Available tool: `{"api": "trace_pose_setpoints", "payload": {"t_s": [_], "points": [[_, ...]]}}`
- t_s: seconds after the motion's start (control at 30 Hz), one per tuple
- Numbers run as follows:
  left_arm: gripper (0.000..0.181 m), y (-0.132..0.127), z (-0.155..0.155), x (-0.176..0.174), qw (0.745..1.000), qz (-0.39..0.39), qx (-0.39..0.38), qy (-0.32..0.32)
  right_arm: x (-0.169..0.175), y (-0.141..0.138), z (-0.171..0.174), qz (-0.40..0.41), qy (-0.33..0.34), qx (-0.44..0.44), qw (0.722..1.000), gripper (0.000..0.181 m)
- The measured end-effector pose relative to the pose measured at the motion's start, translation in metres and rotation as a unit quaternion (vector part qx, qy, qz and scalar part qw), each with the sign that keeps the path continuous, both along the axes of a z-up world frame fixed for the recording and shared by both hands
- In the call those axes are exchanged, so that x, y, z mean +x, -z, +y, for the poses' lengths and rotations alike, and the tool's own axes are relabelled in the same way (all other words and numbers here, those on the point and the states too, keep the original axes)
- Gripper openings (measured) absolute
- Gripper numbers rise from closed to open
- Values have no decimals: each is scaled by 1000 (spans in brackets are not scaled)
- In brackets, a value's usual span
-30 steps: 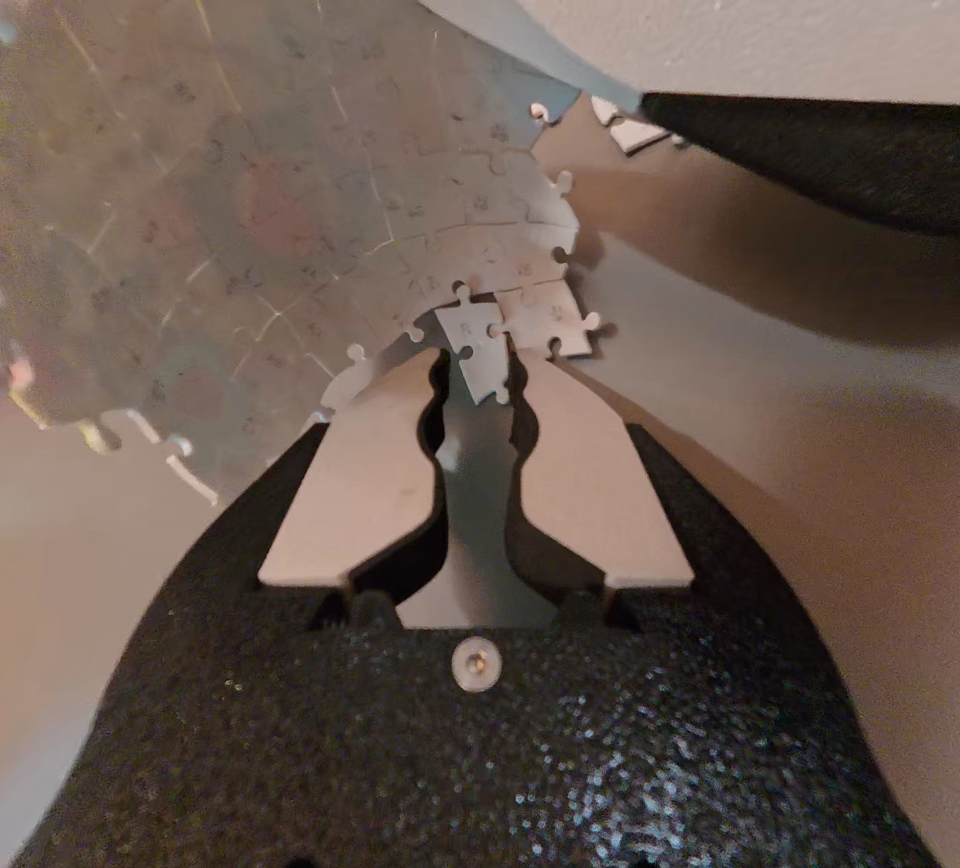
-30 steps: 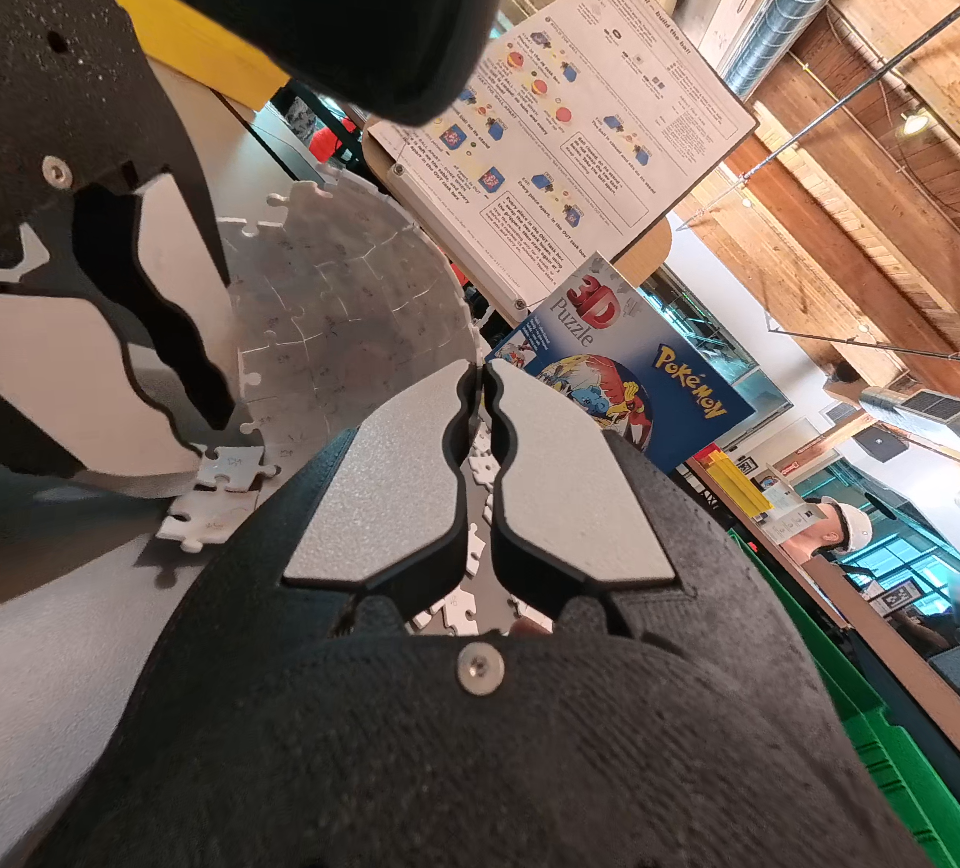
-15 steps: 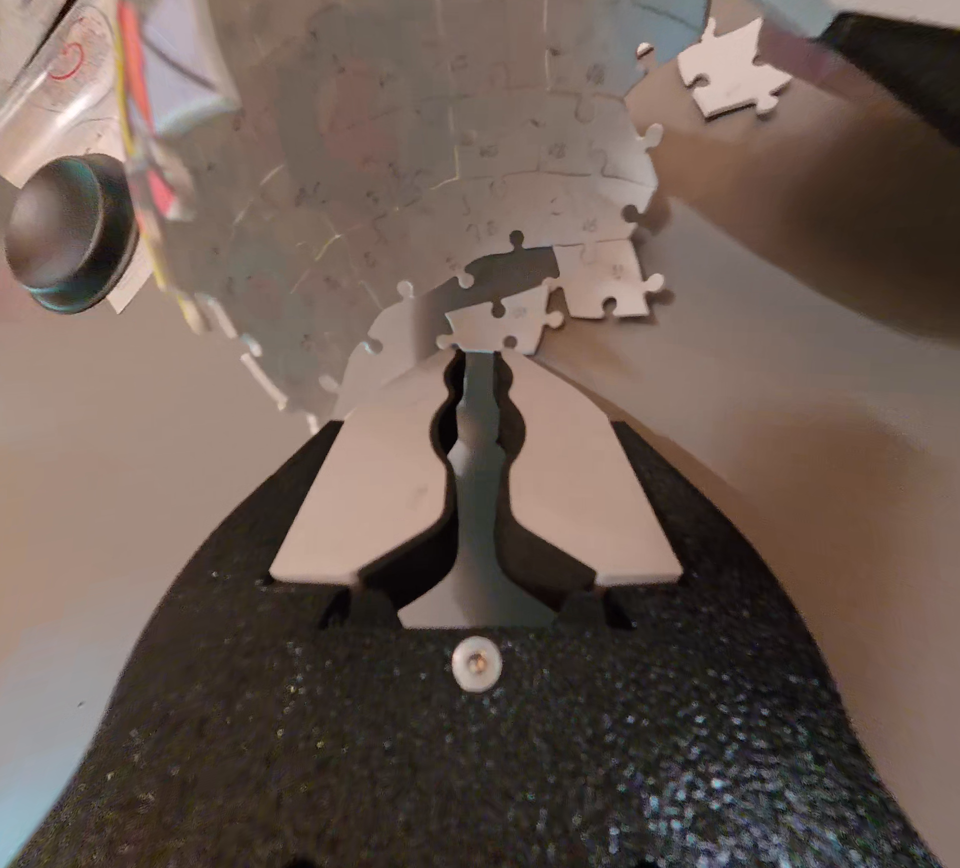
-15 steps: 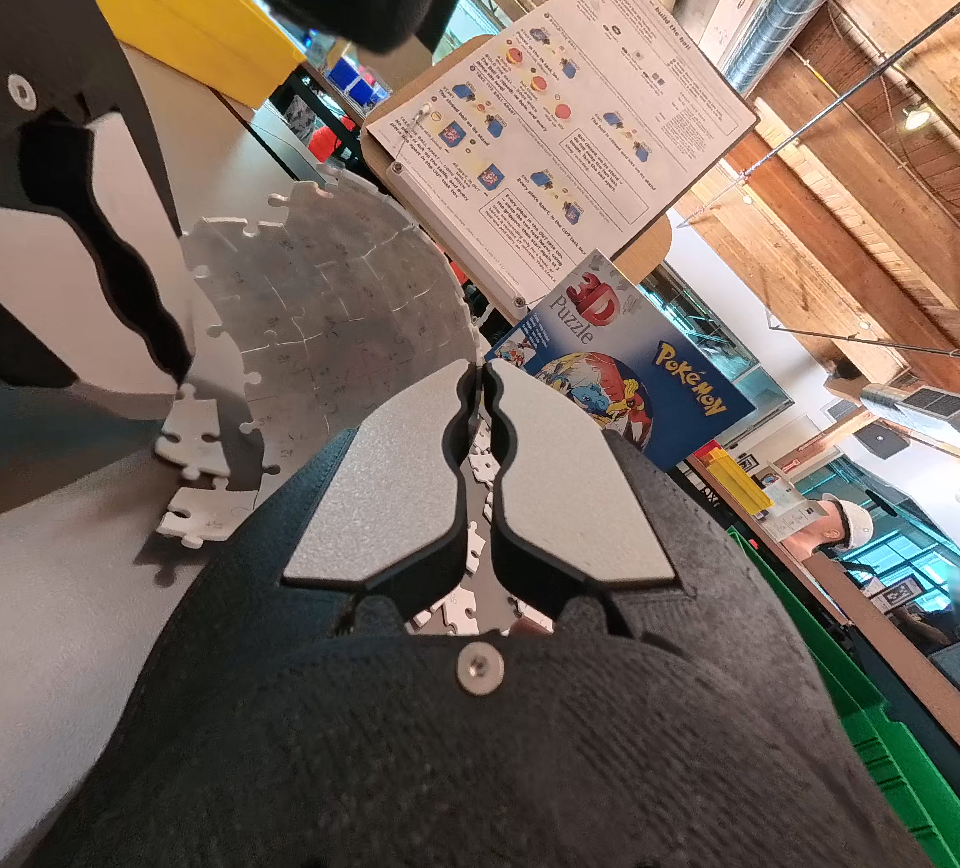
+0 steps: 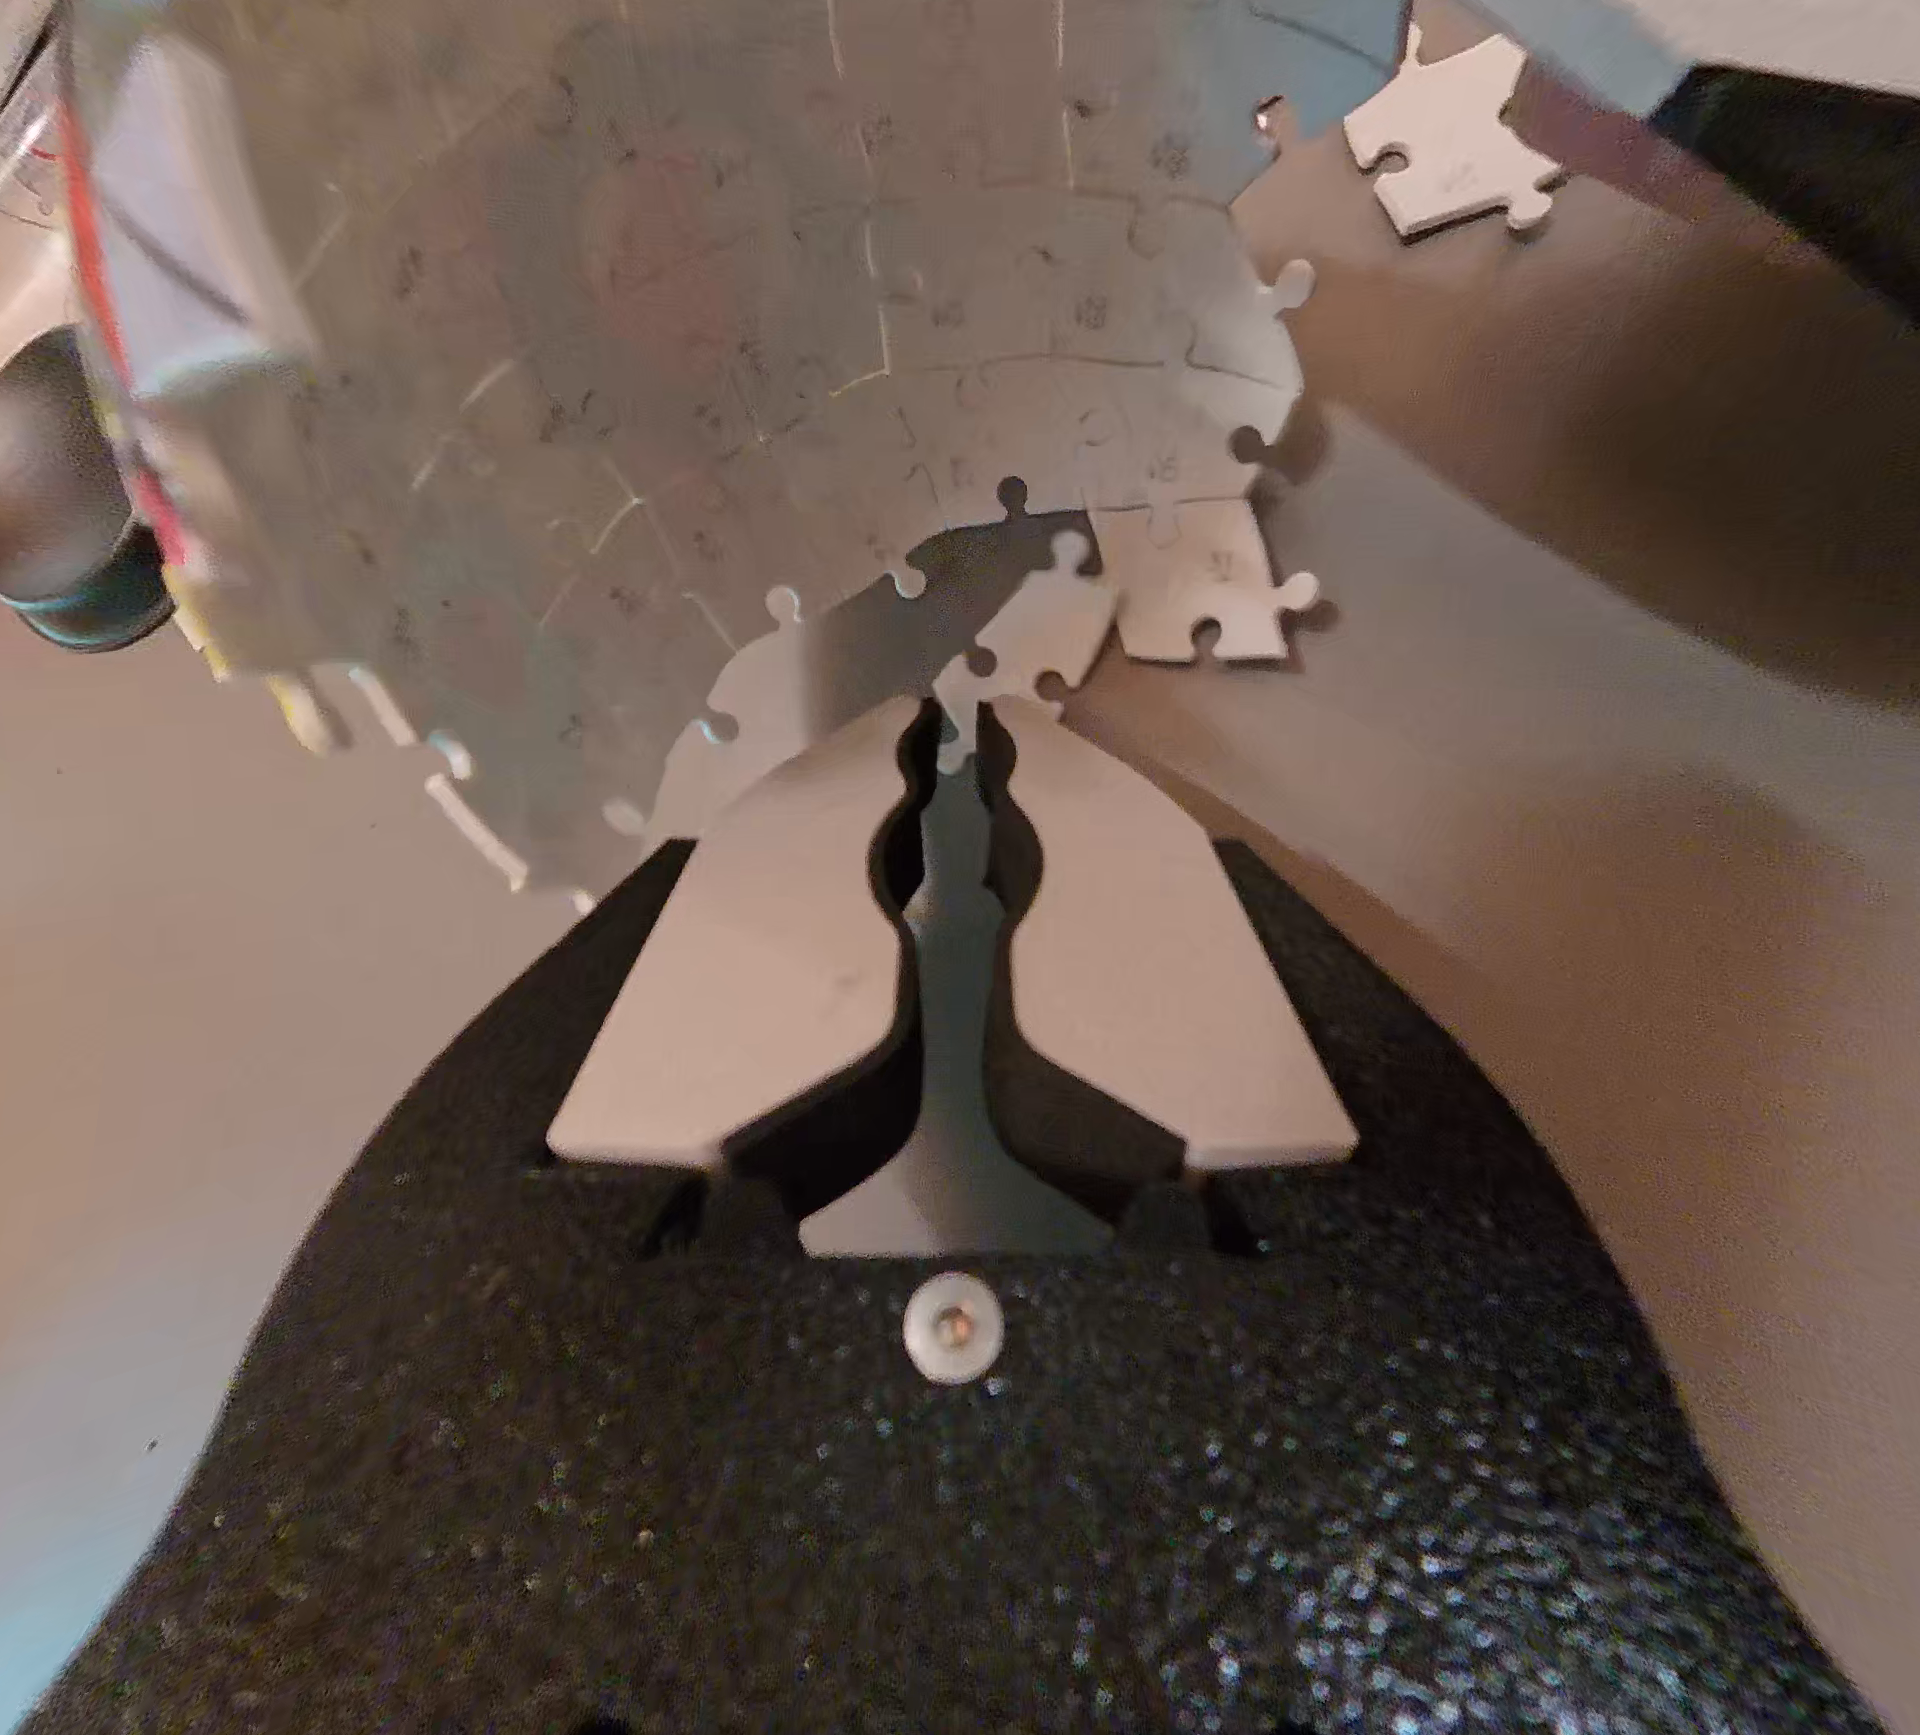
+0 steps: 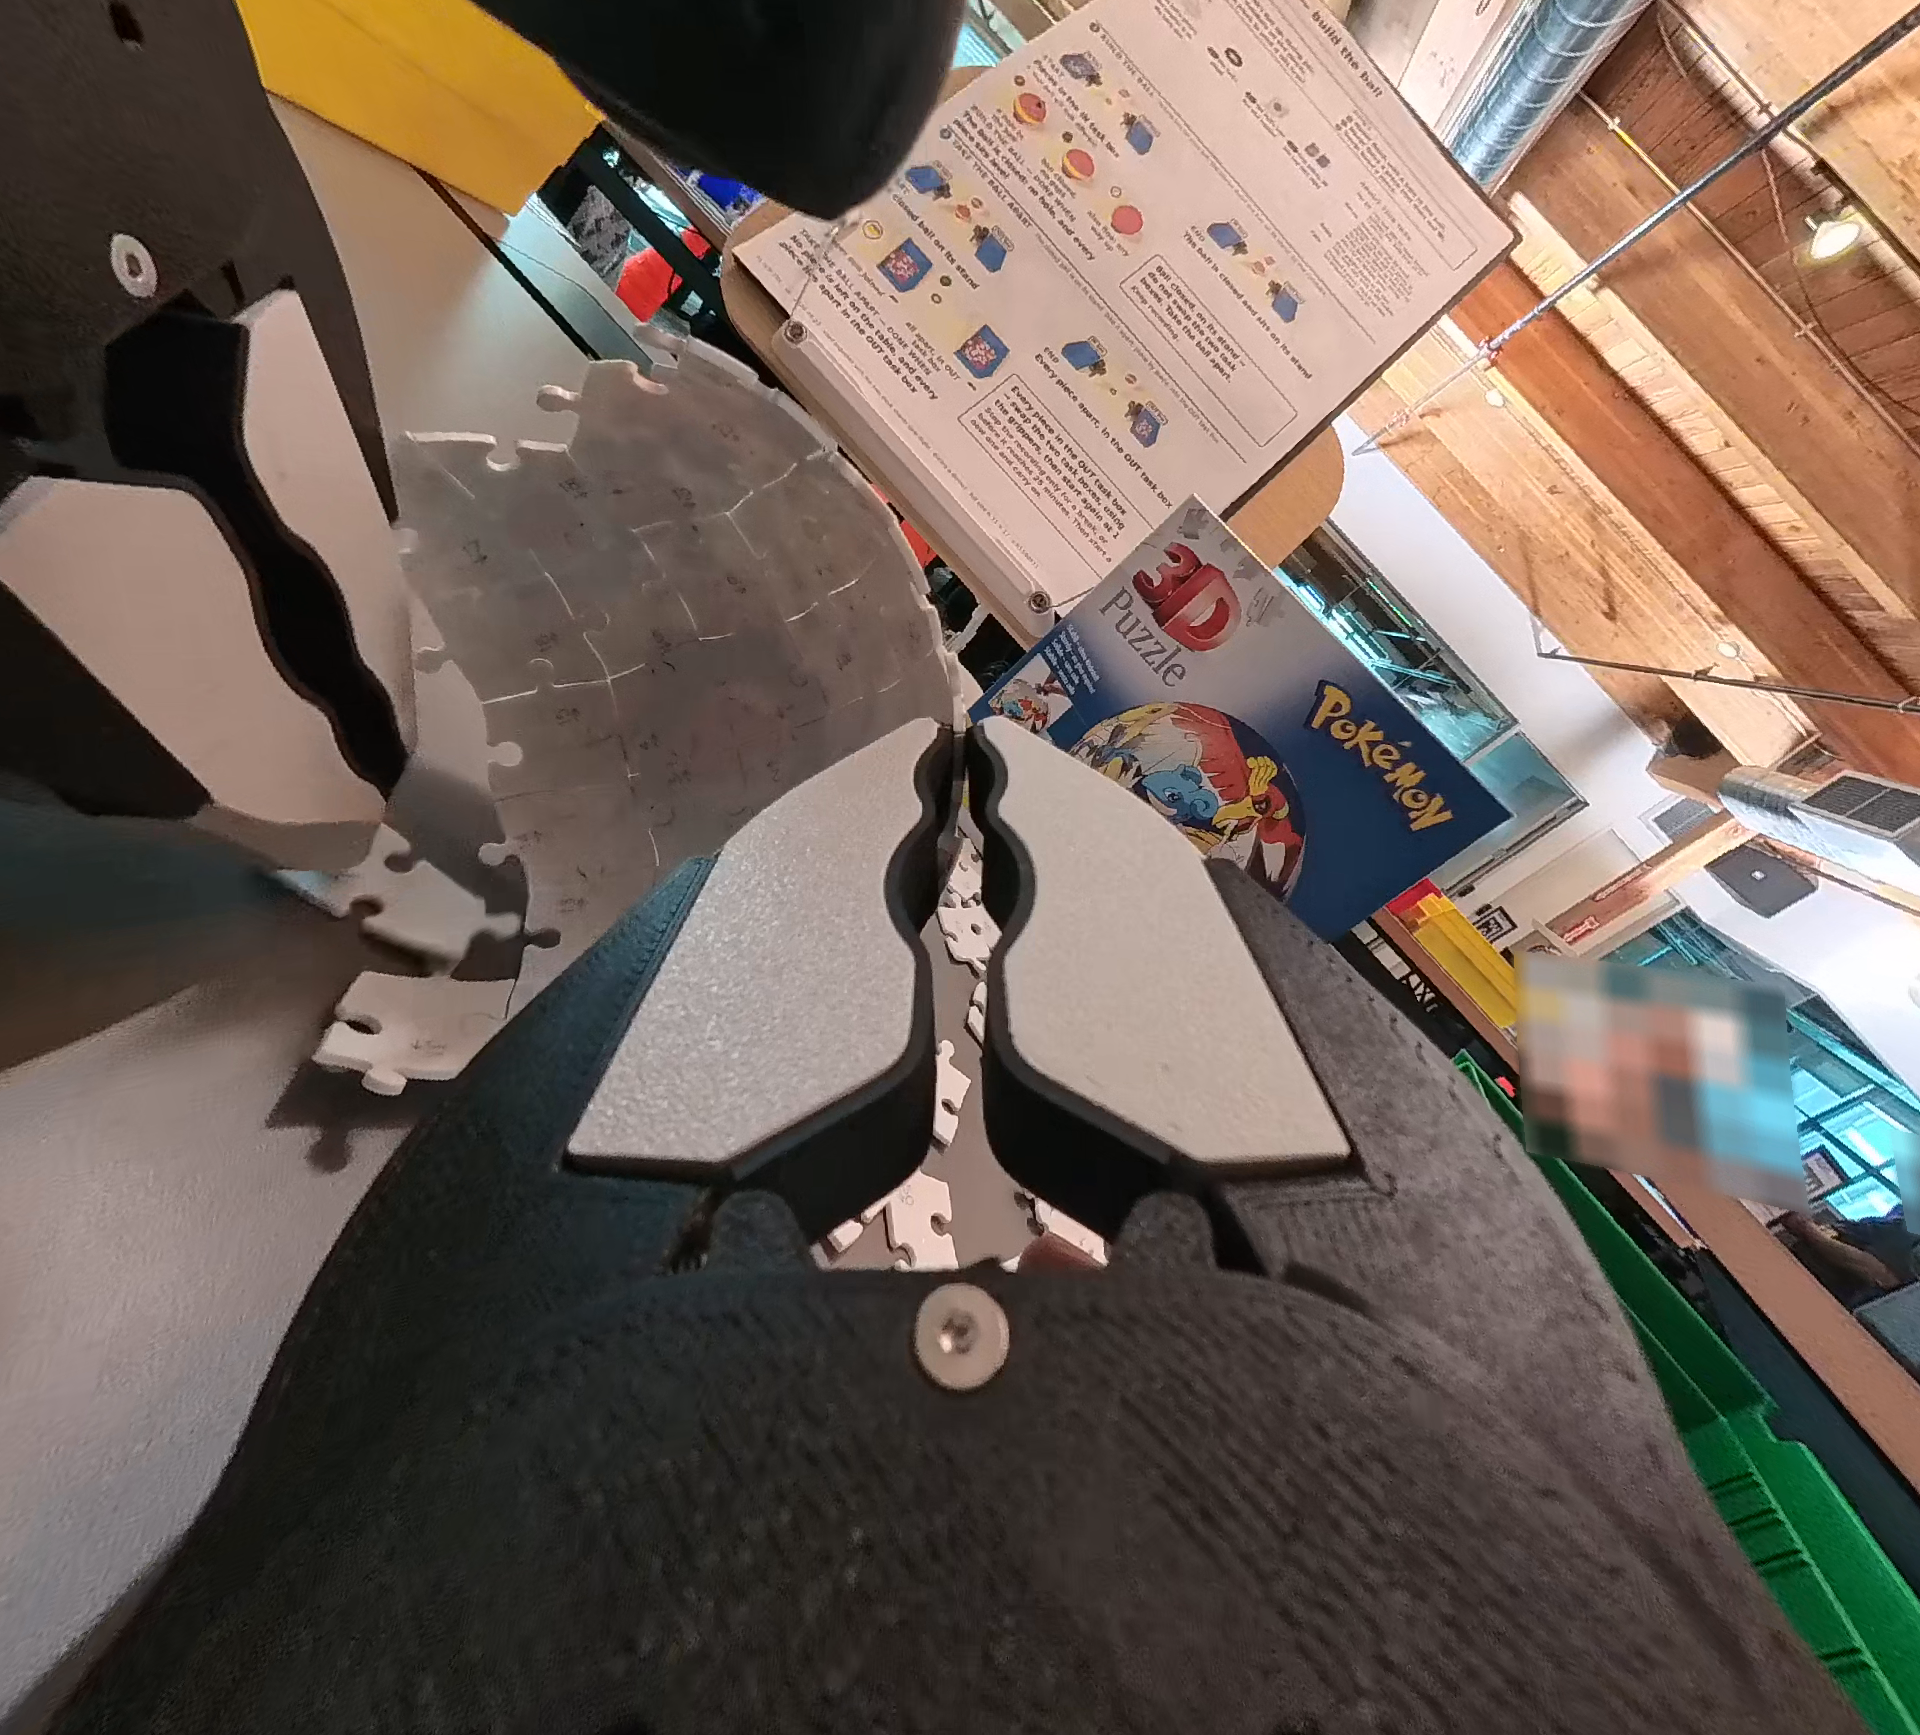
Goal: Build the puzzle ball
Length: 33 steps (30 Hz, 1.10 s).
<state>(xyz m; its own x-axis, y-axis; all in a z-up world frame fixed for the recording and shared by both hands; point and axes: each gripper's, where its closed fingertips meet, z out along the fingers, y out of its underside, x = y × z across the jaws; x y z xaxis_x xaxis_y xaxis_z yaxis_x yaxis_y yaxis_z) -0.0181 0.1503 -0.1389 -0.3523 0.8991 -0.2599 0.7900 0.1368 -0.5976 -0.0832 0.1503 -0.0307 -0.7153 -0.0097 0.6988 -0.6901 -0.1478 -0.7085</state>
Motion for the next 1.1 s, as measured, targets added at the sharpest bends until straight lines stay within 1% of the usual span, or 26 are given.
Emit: {"api": "trace_pose_setpoints", "payload": {"t_s": [0.13,0.27,0.47,0.73,0.87,1.1], "points": [[0,1,3,-2,1000,3,3,3,0,0,0,-1,0,0,1000,2],[0,1,4,-4,1000,-1,-1,2,0,0,0,-1,0,1,1000,2],[1,1,13,-6,998,12,51,-28,0,0,0,0,0,1,1000,2],[0,1,10,-6,999,9,30,-1,0,0,0,0,0,1,1000,2],[0,1,11,1,999,-9,32,14,0,0,0,-1,1,1,1000,2],[0,1,10,1,999,-8,29,17,0,1,0,-1,0,1,1000,2]]}}
